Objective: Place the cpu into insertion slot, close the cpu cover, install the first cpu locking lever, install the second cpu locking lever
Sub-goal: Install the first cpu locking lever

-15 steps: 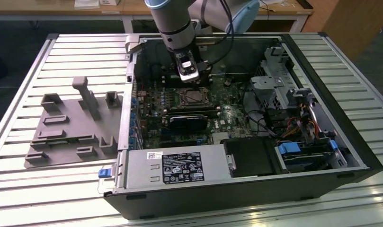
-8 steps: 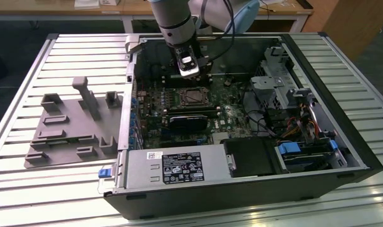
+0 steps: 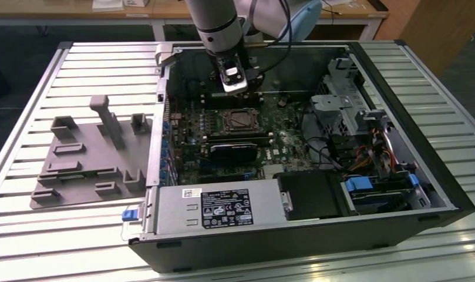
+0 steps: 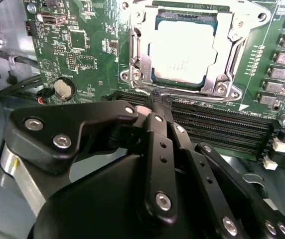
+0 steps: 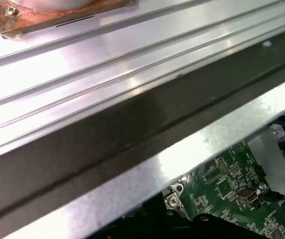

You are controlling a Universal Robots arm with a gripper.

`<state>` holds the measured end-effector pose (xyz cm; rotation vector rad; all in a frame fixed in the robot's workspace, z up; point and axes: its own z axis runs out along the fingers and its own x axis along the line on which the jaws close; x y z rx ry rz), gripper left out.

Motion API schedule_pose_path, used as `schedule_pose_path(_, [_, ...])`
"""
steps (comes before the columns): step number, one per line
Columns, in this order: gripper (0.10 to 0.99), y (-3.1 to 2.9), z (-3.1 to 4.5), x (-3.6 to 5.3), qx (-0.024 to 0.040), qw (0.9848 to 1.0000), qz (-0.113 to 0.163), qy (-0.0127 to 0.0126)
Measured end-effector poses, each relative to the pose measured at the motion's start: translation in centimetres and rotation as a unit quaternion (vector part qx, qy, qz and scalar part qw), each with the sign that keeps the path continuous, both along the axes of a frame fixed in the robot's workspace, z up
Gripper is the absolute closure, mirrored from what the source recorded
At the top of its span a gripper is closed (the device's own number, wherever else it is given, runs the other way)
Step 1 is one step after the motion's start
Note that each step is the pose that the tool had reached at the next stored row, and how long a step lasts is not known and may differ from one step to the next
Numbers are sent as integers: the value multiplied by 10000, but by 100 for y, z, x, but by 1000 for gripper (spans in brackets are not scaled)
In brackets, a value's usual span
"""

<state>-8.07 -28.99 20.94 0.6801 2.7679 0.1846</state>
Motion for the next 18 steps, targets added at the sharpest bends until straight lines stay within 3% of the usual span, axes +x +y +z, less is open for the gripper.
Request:
schedule_pose_path(2, [984,0,0,0,-2,10000,0,4])
schedule_pose_path(3, [984,0,0,5,-6,10000,0,35])
schedule_pose_path(7, [984,-4,-3,41,-61,9998,-2,208])
schedule_pose_path(9, [984,-10,-4,52,-112,9996,-4,265])
schedule_pose_path(14, [984,-33,-3,66,-261,9991,-12,339])
schedule_pose_path(18, [984,-74,-3,69,-323,9988,-17,381])
